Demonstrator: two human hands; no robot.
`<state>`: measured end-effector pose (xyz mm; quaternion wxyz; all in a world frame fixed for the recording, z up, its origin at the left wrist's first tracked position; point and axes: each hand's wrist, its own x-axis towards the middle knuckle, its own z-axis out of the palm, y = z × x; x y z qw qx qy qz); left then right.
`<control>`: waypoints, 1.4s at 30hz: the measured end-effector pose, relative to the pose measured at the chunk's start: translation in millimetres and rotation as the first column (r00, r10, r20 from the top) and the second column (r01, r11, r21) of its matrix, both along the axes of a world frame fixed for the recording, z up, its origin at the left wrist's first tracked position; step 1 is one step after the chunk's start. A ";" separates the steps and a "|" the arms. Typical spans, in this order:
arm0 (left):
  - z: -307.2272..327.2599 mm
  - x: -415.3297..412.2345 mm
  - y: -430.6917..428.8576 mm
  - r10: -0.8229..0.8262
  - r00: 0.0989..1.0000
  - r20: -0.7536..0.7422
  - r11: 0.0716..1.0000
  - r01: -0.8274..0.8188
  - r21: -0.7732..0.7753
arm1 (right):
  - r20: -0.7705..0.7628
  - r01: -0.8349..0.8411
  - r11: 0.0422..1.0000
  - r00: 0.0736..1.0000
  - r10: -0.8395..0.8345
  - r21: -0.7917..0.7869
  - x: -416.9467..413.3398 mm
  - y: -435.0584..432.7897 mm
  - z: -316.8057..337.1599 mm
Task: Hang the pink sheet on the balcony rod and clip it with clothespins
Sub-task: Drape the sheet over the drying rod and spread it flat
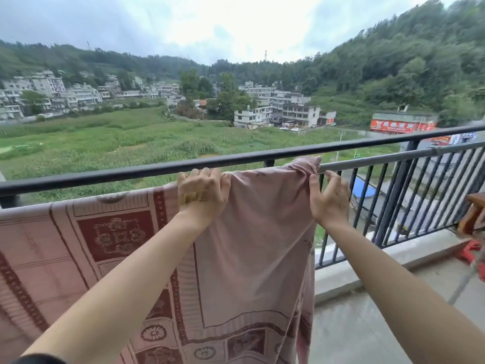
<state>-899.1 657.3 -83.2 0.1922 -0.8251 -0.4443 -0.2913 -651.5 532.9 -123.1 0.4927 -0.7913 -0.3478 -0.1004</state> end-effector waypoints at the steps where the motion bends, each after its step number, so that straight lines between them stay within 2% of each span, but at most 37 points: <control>1: 1.7 9.1 -0.3 0.017 1.000 -0.005 0.999 -0.017 -0.029 | -0.180 -0.040 0.999 0.983 0.046 0.035 6.1 -0.9 -3.9; 3: 6.7 28.2 1.3 -0.004 1.000 0.008 0.997 0.004 -0.077 | -0.476 -0.184 0.978 0.855 0.207 0.094 16.5 -2.7 -12.0; 5: 13.8 50.2 -1.0 -0.097 0.994 0.051 0.990 0.101 -0.093 | -0.635 -0.384 0.912 0.670 0.384 0.145 24.0 -6.3 -21.1; 7: 21.5 75.7 -8.4 -0.210 0.973 0.094 0.972 0.218 -0.087 | -0.692 -0.555 0.818 0.531 0.489 0.152 29.6 -11.1 -25.8; 9: 30.5 105.0 -16.0 -0.293 0.947 0.134 0.948 0.306 -0.087 | -0.739 -0.655 0.735 0.406 0.537 0.175 36.4 -15.6 -28.5; 11: 40.6 136.2 -21.4 -0.339 0.926 0.168 0.925 0.360 -0.118 | -0.755 -0.700 0.690 0.349 0.556 0.184 42.7 -18.0 -31.5; 14: 52.8 177.9 -28.1 -0.296 0.941 0.161 0.919 0.327 -0.221 | -0.683 -0.765 0.642 0.440 0.583 0.055 49.0 -20.3 -38.0; 17: 54.4 201.5 -33.1 -0.292 0.953 0.082 0.908 0.304 -0.289 | -0.676 -0.781 0.624 0.450 0.583 0.018 53.8 -25.4 -45.7; 19: 53.9 204.0 -28.9 -0.341 0.927 0.158 0.881 0.374 -0.291 | -0.699 -0.766 0.642 0.439 0.564 0.036 56.9 -28.9 -49.7; 21: 53.0 198.0 -20.2 -0.363 0.879 0.310 0.844 0.451 -0.289 | -0.686 -0.727 0.684 0.465 0.559 0.064 56.7 -30.5 -51.2; 23: 52.0 185.5 -11.8 -0.327 0.759 0.563 0.765 0.562 -0.314 | -0.658 -0.701 0.700 0.463 0.594 0.138 53.1 -29.4 -49.0; 25: 53.9 167.7 -4.7 -0.169 0.499 0.850 0.567 0.755 -0.331 | -0.649 -0.740 0.647 0.404 0.645 0.183 45.4 -25.7 -43.6; 27: 56.0 147.7 6.7 0.037 0.271 0.962 0.368 0.891 -0.265 | -0.657 -0.788 0.602 0.388 0.646 0.128 34.6 -20.9 -35.2; 29: 55.2 129.3 21.0 0.138 0.203 0.969 0.306 0.922 -0.237 | -0.658 -0.798 0.591 0.383 0.649 0.118 25.8 -17.7 -24.3; 30: 53.4 122.3 27.3 0.149 0.218 0.964 0.309 0.916 -0.255 | -0.659 -0.793 0.592 0.368 0.656 0.146 22.0 -16.8 -18.9; 32: 49.3 114.8 37.0 0.126 0.313 0.941 0.327 0.883 -0.338 | -0.637 -0.764 0.619 0.388 0.666 0.182 17.2 -18.5 -8.4; 35: 46.4 116.5 41.0 0.082 0.463 0.883 0.355 0.814 -0.459 | -0.563 -0.688 0.701 0.509 0.651 0.189 25.3 -32.1 12.9; 37: 45.2 120.7 41.1 0.046 0.531 0.846 0.384 0.773 -0.505 | -0.423 -0.560 0.790 0.670 0.610 0.250 34.2 -47.8 38.8; 39: 43.4 126.3 41.6 0.003 0.572 0.820 0.409 0.748 -0.523 | -0.205 -0.448 0.821 0.819 0.536 0.354 41.7 -62.8 66.0; 41: 42.2 131.0 39.3 -0.029 0.578 0.816 0.424 0.746 -0.513 | -0.010 -0.437 0.824 0.882 0.472 0.362 41.9 -73.0 83.8; 42: 41.4 132.1 37.3 -0.053 0.582 0.811 0.444 0.742 -0.503 | -0.008 -0.487 0.787 0.849 0.528 0.378 39.3 -76.3 86.6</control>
